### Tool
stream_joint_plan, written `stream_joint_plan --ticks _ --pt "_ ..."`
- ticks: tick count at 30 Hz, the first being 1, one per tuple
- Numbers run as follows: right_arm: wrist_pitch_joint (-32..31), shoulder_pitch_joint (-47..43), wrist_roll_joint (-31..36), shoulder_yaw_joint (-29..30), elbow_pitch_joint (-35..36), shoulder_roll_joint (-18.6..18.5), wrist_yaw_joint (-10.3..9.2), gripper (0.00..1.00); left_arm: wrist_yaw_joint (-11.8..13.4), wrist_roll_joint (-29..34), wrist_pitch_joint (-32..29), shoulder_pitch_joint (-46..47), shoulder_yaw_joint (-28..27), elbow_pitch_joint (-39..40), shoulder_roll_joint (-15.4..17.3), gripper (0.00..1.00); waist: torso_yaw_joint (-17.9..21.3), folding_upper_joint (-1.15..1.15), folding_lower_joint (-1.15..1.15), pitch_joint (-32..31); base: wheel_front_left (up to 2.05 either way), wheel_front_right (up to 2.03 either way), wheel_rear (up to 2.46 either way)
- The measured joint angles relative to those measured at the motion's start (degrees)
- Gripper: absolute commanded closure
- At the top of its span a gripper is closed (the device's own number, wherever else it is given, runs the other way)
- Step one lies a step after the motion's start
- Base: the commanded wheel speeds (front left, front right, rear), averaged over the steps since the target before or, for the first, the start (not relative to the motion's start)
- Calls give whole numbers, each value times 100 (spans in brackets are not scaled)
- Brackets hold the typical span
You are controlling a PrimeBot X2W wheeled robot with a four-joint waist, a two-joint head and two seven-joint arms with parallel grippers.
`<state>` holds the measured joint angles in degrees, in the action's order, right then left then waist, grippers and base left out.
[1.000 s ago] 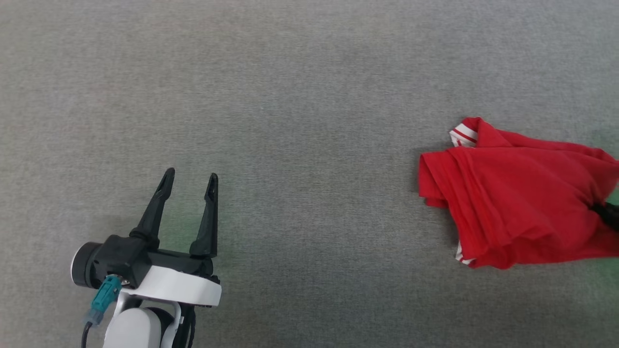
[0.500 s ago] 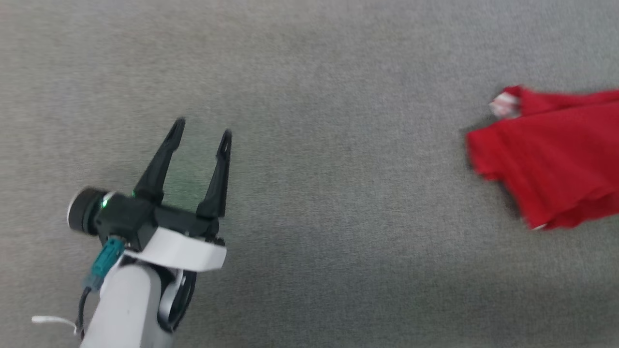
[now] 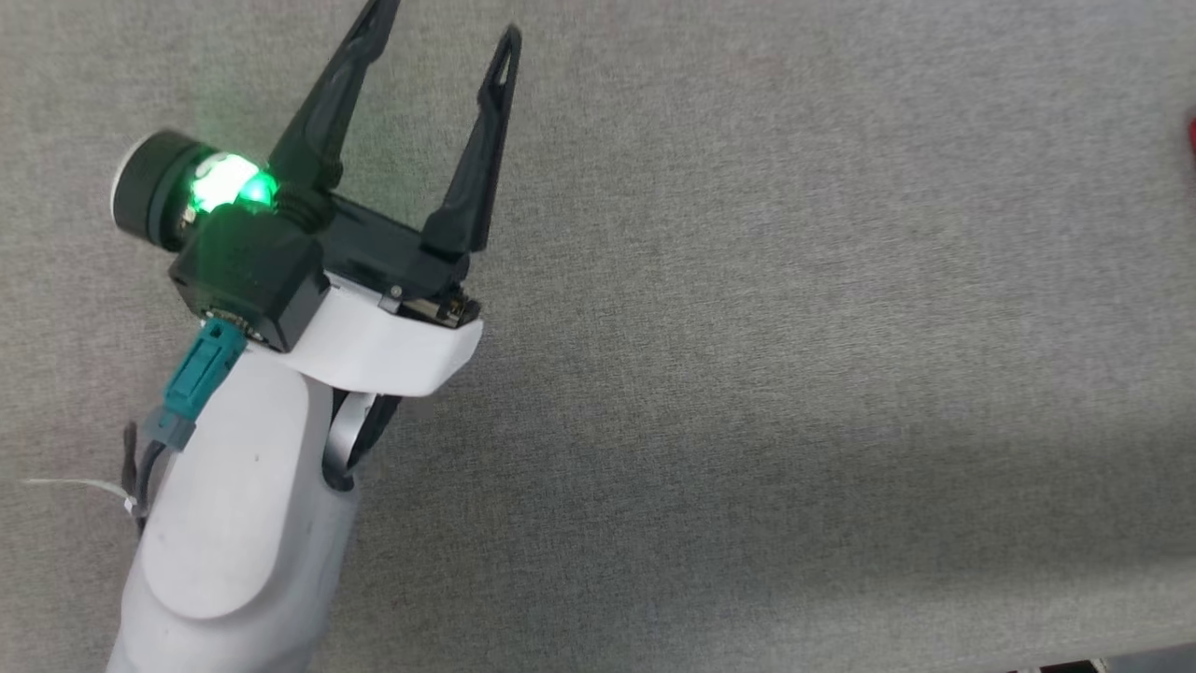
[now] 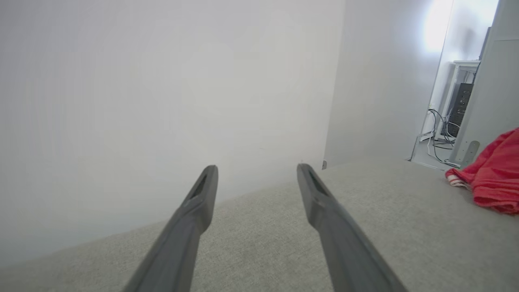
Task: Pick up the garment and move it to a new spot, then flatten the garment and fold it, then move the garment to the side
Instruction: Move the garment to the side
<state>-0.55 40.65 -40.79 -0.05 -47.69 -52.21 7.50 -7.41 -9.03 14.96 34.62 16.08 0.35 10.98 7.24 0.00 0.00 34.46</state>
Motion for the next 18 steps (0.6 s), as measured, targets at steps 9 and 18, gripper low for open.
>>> stream_joint_plan --ticks 9,18 --pt "498 835 479 -81 -1060 404 1 99 0 18 0 135 -4 2 91 0 -50 0 0 217 0 0 0" --pt "1025 1071 827 -426 -1536 691 1 0 0 -11 0 -178 -153 -73 35 0 -124 0 0 -92 0 0 0"
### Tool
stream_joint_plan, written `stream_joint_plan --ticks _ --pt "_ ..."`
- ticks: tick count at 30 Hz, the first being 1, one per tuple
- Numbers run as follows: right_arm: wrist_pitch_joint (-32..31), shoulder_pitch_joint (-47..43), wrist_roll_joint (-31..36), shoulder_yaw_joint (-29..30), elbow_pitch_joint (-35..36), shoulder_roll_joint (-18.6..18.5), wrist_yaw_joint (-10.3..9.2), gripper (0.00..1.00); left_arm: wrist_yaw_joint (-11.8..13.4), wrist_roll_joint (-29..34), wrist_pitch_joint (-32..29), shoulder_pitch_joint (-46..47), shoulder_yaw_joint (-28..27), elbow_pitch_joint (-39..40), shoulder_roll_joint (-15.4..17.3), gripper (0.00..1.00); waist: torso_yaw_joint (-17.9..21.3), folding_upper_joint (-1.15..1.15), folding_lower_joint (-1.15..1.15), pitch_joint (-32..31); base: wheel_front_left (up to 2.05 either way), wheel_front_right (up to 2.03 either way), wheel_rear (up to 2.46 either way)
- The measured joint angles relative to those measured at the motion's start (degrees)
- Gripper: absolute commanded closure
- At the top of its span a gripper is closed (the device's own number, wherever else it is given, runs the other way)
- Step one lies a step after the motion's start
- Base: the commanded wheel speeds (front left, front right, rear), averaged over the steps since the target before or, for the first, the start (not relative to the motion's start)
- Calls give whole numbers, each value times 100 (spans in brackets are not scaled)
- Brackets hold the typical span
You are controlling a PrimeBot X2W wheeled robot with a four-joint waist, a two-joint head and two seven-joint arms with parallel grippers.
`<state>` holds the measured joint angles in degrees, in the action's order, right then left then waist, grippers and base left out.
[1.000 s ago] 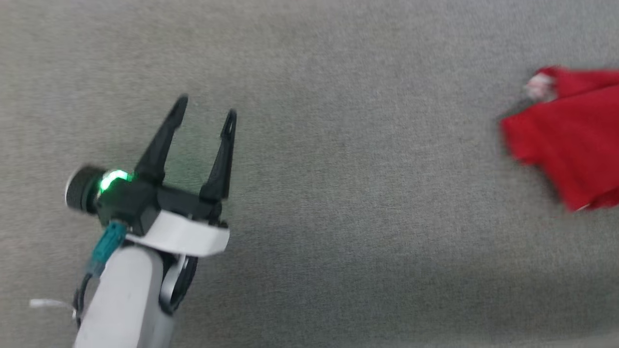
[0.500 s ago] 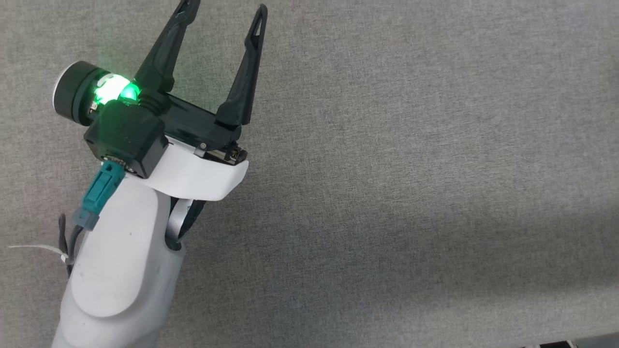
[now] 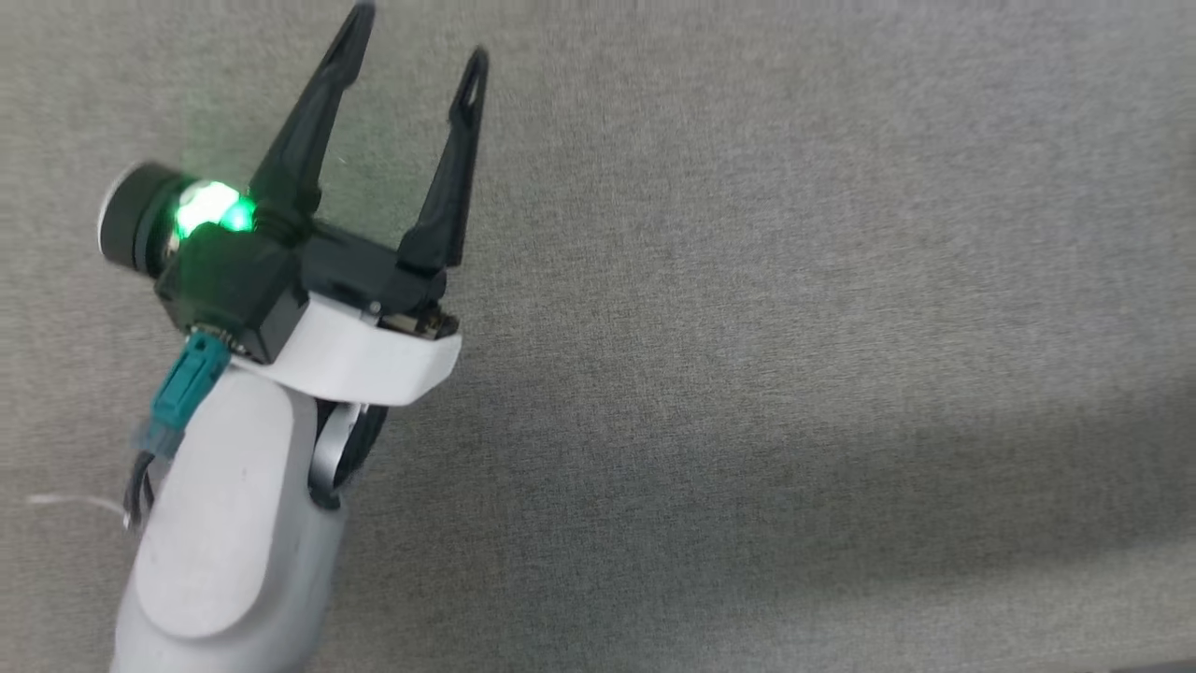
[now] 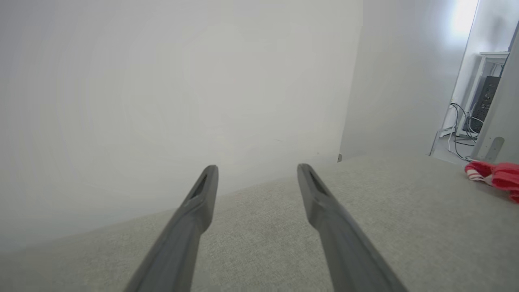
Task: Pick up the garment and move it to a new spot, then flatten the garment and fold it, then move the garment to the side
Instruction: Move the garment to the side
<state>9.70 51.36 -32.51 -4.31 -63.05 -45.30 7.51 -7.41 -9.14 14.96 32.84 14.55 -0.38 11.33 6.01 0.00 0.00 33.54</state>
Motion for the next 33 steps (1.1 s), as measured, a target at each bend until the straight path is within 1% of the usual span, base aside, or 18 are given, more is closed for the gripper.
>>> stream_joint_plan --ticks 6,10,17,21,25,28,33 --pt "-1 -133 182 -726 327 431 0 0 0 -104 0 -641 -193 -149 -166 0 -10 0 0 -502 0 0 0" --pt "144 -372 14 -1036 601 803 0 0 0 -115 0 -1150 -400 -267 -290 0 -53 0 0 -930 0 0 0" --pt "438 -1077 -81 -1413 1014 1211 0 0 0 -168 0 -2084 -865 -570 -479 0 -225 0 0 -1683 0 0 0" --pt "498 -1529 -92 -1457 1314 1341 0 0 0 -288 0 -2532 -1096 -810 -532 0 -381 0 0 -2059 0 0 0" --pt "527 -2011 -141 -1490 1938 1535 0 0 0 -389 0 -2843 -1266 -960 -510 0 -539 0 0 -2363 0 0 0" --pt "528 -2439 -152 -1471 2441 1613 0 0 0 -407 0 -2986 -1315 -990 -477 0 -655 0 0 -2536 0 0 0" --pt "528 -3102 -154 -1206 3074 1794 0 0 0 -434 0 -3159 -1397 -1010 -394 0 -836 0 0 -2773 0 0 0"
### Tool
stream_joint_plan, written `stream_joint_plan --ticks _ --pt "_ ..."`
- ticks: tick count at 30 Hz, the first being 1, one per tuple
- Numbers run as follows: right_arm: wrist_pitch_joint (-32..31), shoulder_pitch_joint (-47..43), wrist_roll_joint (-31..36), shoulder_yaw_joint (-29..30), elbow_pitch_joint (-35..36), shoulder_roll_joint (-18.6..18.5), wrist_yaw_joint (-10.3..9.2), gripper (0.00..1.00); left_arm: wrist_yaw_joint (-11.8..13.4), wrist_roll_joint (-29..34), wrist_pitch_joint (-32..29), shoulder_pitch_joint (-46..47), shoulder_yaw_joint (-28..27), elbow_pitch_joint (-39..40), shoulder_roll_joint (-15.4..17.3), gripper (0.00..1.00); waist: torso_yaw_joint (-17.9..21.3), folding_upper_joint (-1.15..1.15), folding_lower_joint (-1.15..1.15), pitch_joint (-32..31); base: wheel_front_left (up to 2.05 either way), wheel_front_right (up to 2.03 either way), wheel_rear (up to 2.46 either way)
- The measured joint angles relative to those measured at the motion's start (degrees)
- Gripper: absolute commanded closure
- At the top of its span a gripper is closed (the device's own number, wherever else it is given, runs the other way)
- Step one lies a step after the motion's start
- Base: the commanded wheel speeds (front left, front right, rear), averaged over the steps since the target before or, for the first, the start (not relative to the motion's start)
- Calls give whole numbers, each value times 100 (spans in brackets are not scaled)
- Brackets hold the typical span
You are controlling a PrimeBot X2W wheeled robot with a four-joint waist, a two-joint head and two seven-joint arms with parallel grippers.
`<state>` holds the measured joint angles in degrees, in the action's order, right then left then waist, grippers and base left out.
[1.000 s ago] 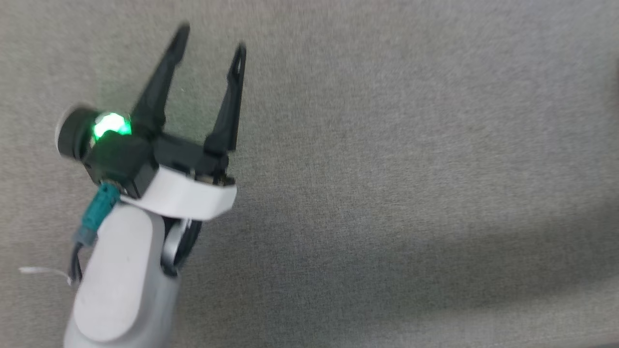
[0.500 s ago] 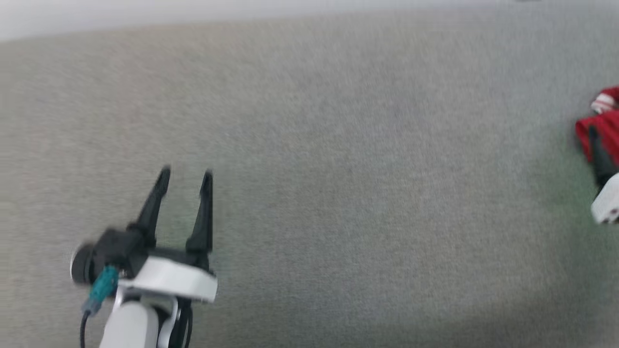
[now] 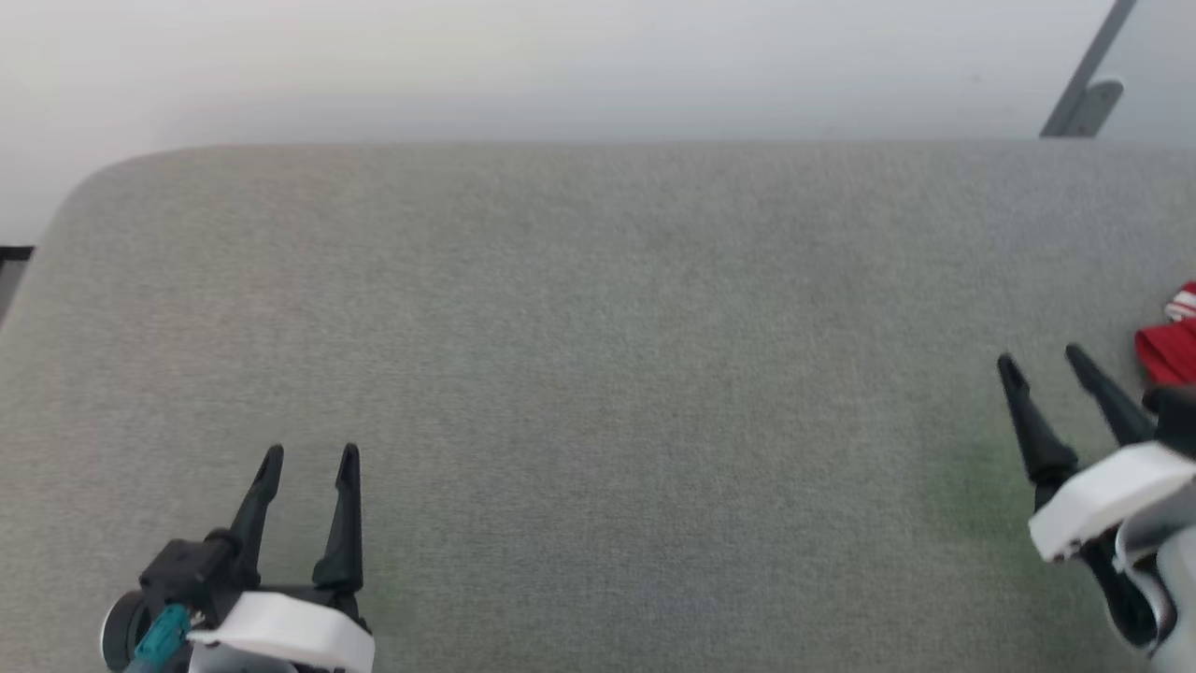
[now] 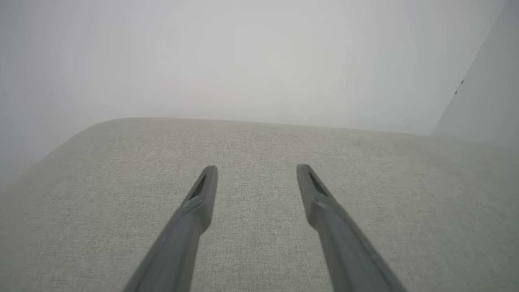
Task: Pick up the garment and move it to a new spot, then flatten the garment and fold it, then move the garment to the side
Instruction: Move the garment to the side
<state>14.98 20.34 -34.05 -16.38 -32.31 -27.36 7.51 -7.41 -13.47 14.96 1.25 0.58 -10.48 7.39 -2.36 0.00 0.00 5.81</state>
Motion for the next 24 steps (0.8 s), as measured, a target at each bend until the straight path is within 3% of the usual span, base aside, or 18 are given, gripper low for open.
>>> stream_joint_plan --ticks 24 --pt "-131 -2219 971 1651 2428 1093 -1 0 0 45 0 -946 -127 611 109 0 -395 0 0 -718 0 0 0"
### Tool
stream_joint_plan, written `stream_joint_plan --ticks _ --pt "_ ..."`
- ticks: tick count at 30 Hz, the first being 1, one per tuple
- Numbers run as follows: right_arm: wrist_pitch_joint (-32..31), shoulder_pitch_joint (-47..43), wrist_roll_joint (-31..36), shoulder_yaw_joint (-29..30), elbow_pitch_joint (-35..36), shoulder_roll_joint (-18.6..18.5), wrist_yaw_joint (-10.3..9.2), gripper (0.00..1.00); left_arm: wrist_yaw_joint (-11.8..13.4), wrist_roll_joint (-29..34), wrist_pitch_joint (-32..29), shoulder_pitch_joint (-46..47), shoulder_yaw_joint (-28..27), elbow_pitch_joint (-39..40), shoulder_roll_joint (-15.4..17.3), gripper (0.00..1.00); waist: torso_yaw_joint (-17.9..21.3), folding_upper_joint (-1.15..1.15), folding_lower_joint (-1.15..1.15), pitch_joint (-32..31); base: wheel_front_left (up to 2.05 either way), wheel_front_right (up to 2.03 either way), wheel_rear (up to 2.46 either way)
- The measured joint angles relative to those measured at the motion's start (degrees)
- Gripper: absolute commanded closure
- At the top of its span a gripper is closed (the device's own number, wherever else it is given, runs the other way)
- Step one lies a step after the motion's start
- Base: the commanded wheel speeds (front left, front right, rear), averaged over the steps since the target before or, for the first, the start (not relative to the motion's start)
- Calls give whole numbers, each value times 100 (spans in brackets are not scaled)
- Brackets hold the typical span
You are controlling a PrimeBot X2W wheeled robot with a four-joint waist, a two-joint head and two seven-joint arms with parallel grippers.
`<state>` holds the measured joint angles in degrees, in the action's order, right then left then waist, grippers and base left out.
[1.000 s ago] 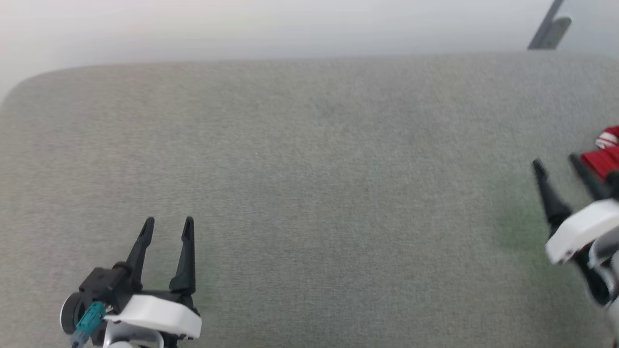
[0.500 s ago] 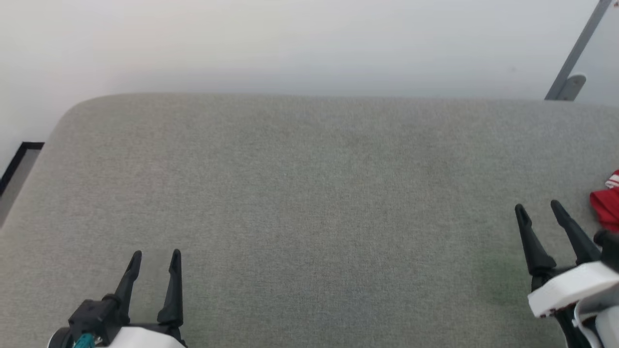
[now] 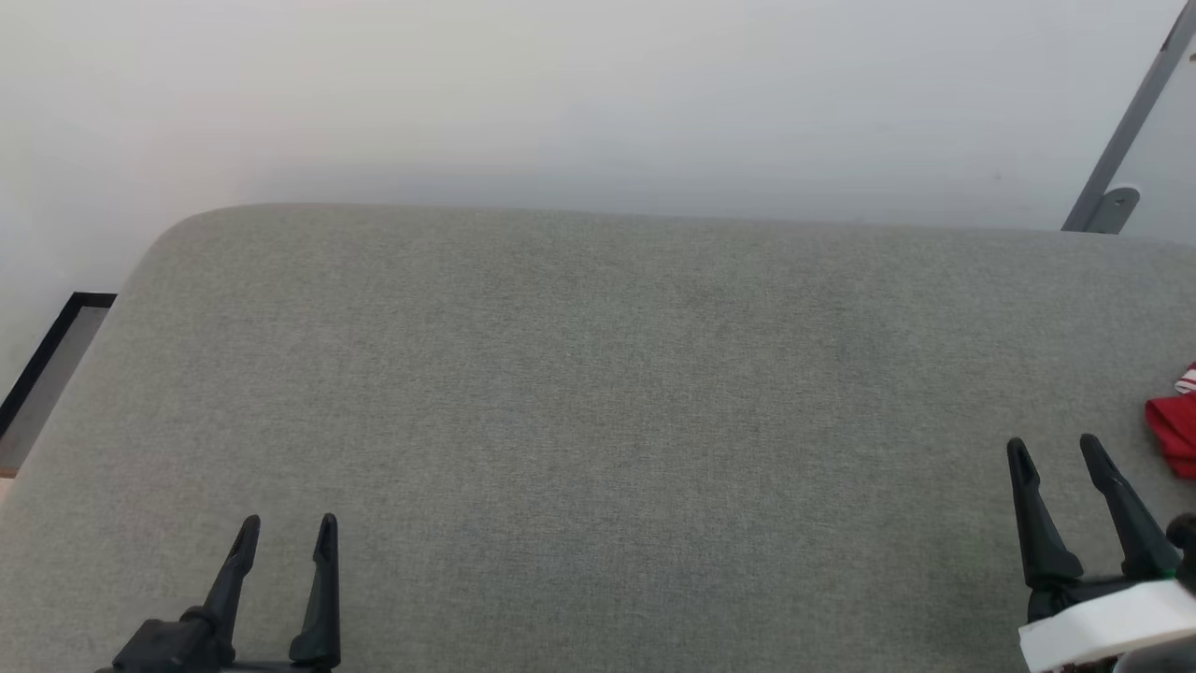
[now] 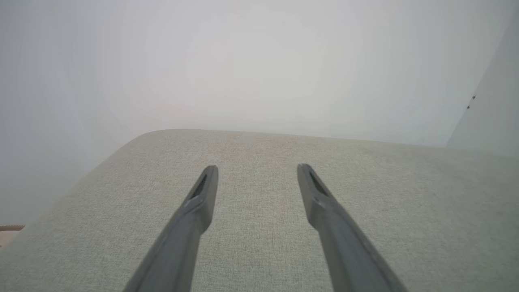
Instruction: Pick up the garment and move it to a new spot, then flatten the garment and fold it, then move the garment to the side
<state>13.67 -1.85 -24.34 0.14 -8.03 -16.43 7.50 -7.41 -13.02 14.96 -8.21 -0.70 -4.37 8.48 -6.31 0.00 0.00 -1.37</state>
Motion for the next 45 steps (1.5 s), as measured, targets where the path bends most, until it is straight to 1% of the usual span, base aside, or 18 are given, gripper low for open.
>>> stream_joint_plan --ticks 5,10,29,30,37,45 --pt "-163 -214 132 162 347 162 0 0 0 19 0 -62 -55 108 -44 0 -23 0 0 -6 0 0 0" --pt "-279 -257 182 227 524 245 0 0 0 41 0 -117 -96 113 -74 0 -8 0 0 13 0 0 0" --pt "-385 -286 220 255 635 354 0 0 0 79 0 -100 -91 153 -136 0 20 0 0 114 0 0 0" --pt "-385 -286 223 238 627 358 0 100 0 79 -1 -100 -89 145 -138 100 25 0 0 123 0 0 0" --pt "-409 -442 172 159 277 523 0 100 0 -12 -29 -171 -45 -202 -265 100 33 0 0 127 0 0 0" --pt "-573 -410 -568 197 178 597 0 100 1 -888 -198 -125 -41 -286 -268 100 72 0 0 129 0 0 0"
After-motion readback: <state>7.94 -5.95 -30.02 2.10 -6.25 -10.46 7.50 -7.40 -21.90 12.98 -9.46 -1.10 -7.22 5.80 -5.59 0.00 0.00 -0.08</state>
